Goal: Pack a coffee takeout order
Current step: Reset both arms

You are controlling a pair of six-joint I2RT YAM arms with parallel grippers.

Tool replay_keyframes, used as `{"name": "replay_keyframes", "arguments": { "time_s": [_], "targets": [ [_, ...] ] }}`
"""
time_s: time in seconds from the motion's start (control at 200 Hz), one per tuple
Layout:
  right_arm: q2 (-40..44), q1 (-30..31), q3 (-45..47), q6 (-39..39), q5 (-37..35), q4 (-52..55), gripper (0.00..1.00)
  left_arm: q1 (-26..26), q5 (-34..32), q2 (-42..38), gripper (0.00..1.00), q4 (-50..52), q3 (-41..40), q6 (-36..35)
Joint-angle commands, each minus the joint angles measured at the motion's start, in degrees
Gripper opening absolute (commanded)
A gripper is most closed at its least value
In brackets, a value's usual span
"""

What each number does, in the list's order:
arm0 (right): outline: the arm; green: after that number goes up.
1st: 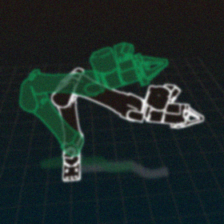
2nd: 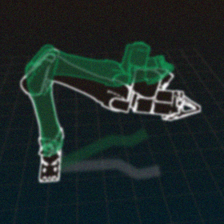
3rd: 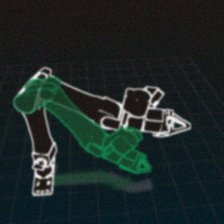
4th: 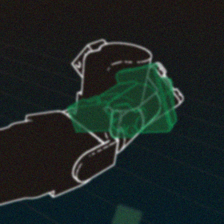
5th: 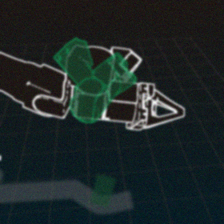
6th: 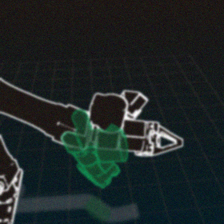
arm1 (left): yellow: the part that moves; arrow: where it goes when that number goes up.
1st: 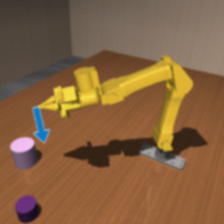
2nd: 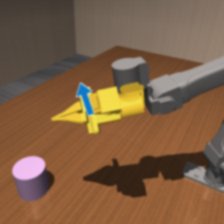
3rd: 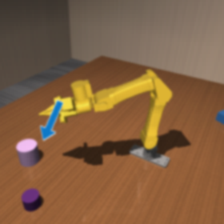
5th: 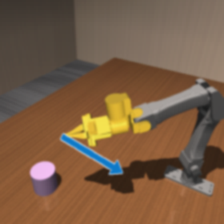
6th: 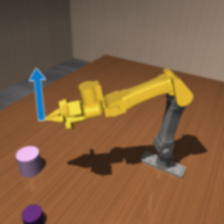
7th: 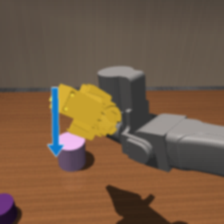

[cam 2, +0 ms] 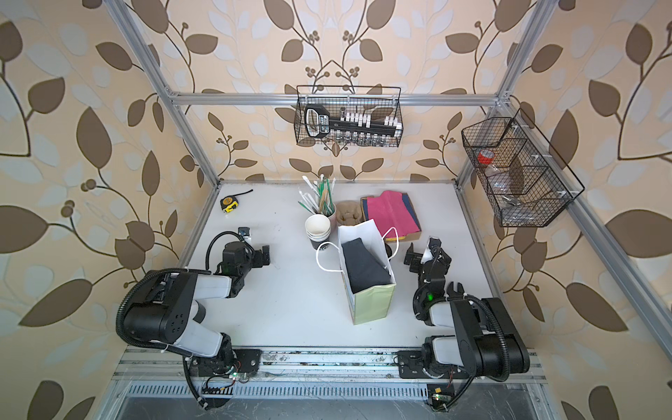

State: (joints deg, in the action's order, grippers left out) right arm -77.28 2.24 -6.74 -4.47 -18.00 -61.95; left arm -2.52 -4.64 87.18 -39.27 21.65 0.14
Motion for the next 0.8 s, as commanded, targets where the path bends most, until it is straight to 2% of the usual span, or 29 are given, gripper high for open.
{"name": "replay_keyframes", "arguments": {
  "time_s": [0.0,0.21,0.275,0.34,0.375,0.405,0.475,0.5,0.555,0.595,0.65,0.795],
  "targets": [
    [0.37,0.28,-1.22,0.51,-0.50,-0.54,1.00,0.44,0.75,-1.29,0.99,-2.67,0.78,-0.41],
    [0.38,0.30,-1.18,0.51,-0.50,-0.54,1.00,0.44,0.71,-1.44,0.99,-2.83,0.63,-0.49],
    [0.39,0.29,-1.19,0.51,-0.53,-0.54,1.00,0.46,4.63,-1.46,0.99,-3.34,0.33,-2.17],
    [0.37,0.31,-1.21,0.51,-0.53,-0.54,1.00,0.60,5.00,-1.49,0.99,-3.32,0.32,-2.10],
    [0.37,0.28,-1.24,0.49,-0.50,-0.54,1.00,0.76,2.35,-1.46,0.99,-3.28,0.32,-0.68],
    [0.37,0.30,-1.20,0.51,-0.52,-0.54,1.00,0.76,-5.75,-1.40,0.99,-3.09,0.42,2.44],
    [0.41,0.31,-1.23,0.46,-0.55,-0.54,1.00,0.72,-8.06,-2.10,0.99,-5.19,-1.22,3.93],
    [0.42,0.31,-1.25,0.51,-0.55,-0.53,1.00,0.76,-6.74,-1.80,0.99,-4.91,-0.83,2.92],
    [0.37,0.31,-1.21,0.51,-0.54,-0.53,1.00,0.72,5.92,-1.06,0.99,-1.18,1.60,-2.79],
    [0.37,0.31,-1.25,0.47,-0.54,-0.49,1.00,1.00,5.72,-1.68,0.99,-3.79,-0.04,-2.09],
    [0.37,0.31,-1.25,0.47,-0.55,-0.54,1.00,0.95,-0.26,-1.26,0.99,-2.50,0.90,0.49],
    [0.46,0.31,-1.21,0.49,-0.48,-0.45,1.00,1.00,-0.57,-1.25,0.99,-2.39,0.85,0.63]
  ]
}}
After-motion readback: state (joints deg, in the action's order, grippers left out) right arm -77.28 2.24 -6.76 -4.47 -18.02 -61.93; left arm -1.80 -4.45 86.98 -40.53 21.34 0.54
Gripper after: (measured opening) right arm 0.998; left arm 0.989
